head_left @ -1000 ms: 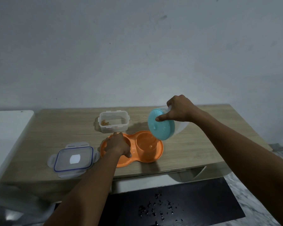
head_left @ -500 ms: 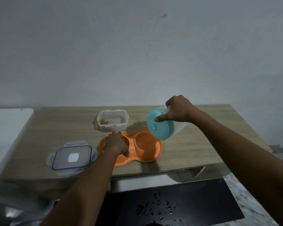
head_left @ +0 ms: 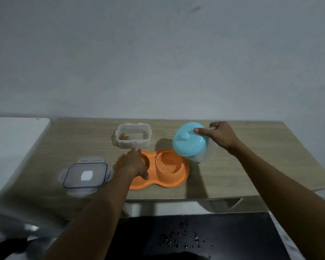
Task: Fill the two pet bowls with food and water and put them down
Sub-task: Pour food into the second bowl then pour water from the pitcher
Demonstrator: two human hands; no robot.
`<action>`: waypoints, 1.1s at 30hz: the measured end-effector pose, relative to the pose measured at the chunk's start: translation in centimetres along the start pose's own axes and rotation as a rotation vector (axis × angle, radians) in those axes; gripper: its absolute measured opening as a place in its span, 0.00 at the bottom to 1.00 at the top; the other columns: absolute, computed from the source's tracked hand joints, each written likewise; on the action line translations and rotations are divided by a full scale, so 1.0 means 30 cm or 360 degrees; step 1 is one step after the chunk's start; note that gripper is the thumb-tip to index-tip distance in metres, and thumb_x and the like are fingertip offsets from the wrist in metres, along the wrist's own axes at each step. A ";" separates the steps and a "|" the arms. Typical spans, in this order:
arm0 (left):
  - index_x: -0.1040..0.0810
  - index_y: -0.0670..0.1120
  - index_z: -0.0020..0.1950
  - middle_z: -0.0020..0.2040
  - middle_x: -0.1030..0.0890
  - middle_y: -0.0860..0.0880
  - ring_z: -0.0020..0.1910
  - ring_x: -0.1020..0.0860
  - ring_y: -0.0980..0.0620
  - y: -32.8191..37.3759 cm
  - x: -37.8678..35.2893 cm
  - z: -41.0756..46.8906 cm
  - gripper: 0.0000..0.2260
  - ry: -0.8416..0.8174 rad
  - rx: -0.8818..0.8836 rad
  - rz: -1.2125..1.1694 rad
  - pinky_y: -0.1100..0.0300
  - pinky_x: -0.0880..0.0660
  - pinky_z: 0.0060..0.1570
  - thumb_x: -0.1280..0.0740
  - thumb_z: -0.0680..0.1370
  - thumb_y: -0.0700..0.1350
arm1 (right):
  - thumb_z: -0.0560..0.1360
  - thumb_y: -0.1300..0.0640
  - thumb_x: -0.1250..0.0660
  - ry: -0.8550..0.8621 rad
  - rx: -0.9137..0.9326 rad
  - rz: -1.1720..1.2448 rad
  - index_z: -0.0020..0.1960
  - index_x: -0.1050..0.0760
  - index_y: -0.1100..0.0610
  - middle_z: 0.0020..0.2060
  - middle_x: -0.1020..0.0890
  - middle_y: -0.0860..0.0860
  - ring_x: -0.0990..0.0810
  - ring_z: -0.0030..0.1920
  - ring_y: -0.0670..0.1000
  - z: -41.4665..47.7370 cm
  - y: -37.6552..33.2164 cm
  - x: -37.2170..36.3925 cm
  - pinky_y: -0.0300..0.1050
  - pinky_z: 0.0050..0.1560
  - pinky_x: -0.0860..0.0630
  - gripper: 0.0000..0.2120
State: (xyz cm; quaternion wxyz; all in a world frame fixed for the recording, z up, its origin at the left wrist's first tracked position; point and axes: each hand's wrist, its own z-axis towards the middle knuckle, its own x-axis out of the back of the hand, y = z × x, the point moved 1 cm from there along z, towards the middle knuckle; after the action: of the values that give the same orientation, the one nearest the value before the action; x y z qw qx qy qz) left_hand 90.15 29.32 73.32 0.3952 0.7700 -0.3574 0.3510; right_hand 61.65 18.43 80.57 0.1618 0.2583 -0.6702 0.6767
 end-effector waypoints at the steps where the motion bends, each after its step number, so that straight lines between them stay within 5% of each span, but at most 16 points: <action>1: 0.45 0.49 0.81 0.79 0.41 0.48 0.76 0.40 0.39 0.000 0.001 0.002 0.55 0.0002 0.0011 -0.0003 0.44 0.33 0.69 0.16 0.61 0.48 | 0.63 0.43 0.18 -0.0003 -0.0022 0.0141 0.28 0.37 0.53 0.23 0.36 0.45 0.36 0.27 0.46 0.013 0.011 -0.002 0.44 0.33 0.41 0.29; 5: 0.44 0.51 0.80 0.78 0.40 0.46 0.76 0.41 0.39 0.000 -0.006 0.005 0.55 0.0012 0.0057 -0.0087 0.43 0.33 0.69 0.16 0.60 0.47 | 0.61 0.41 0.18 0.0013 -0.0087 0.0553 0.35 0.28 0.60 0.32 0.30 0.57 0.27 0.35 0.51 0.092 0.038 -0.036 0.48 0.39 0.34 0.27; 14: 0.47 0.50 0.81 0.81 0.48 0.48 0.79 0.51 0.39 -0.009 -0.036 0.048 0.56 -0.0016 0.0106 0.0019 0.41 0.44 0.75 0.17 0.60 0.48 | 0.69 0.44 0.21 0.0051 -0.0340 0.0909 0.33 0.33 0.57 0.31 0.32 0.53 0.31 0.31 0.46 0.284 0.078 -0.195 0.40 0.35 0.33 0.24; 18: 0.49 0.51 0.81 0.82 0.50 0.49 0.80 0.54 0.40 -0.006 -0.038 0.051 0.56 -0.0055 0.0121 -0.0013 0.40 0.46 0.75 0.18 0.63 0.47 | 0.69 0.43 0.22 0.0078 -0.0386 0.0980 0.37 0.30 0.58 0.34 0.28 0.52 0.28 0.36 0.49 0.309 0.097 -0.230 0.45 0.40 0.30 0.23; 23: 0.49 0.51 0.81 0.82 0.52 0.47 0.80 0.55 0.40 -0.036 -0.051 0.022 0.55 0.0067 0.0066 -0.0128 0.38 0.49 0.74 0.18 0.63 0.52 | 0.75 0.36 0.30 0.0399 -0.0445 0.0906 0.54 0.29 0.57 0.45 0.24 0.49 0.25 0.44 0.47 0.226 0.099 -0.220 0.41 0.44 0.29 0.25; 27: 0.38 0.41 0.78 0.77 0.35 0.40 0.75 0.37 0.40 -0.066 -0.076 -0.055 0.41 0.0567 0.0253 -0.0673 0.48 0.39 0.71 0.24 0.72 0.55 | 0.74 0.37 0.31 0.0316 -0.0643 0.0437 0.58 0.23 0.57 0.54 0.18 0.54 0.20 0.53 0.55 0.010 0.188 -0.278 0.49 0.54 0.25 0.25; 30: 0.29 0.38 0.69 0.63 0.22 0.37 0.63 0.25 0.35 -0.105 -0.089 -0.077 0.24 0.0691 0.0423 -0.0586 0.48 0.28 0.58 0.33 0.79 0.51 | 0.79 0.41 0.35 0.0023 -0.0609 0.0168 0.58 0.20 0.58 0.54 0.16 0.55 0.21 0.53 0.54 -0.150 0.219 -0.339 0.50 0.54 0.26 0.21; 33: 0.25 0.39 0.57 0.53 0.19 0.36 0.54 0.22 0.35 -0.127 -0.076 -0.061 0.13 0.0667 0.0368 -0.0416 0.49 0.28 0.48 0.36 0.79 0.48 | 0.82 0.45 0.38 -0.0011 -0.0614 0.0110 0.51 0.21 0.56 0.47 0.18 0.54 0.24 0.46 0.52 -0.235 0.193 -0.382 0.47 0.49 0.30 0.16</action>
State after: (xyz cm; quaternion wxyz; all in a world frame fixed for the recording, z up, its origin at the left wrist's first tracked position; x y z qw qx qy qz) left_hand 91.70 33.18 70.88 0.4121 0.7601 -0.1230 0.4872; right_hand 66.77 26.58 69.53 0.1827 0.2016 -0.7964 0.5401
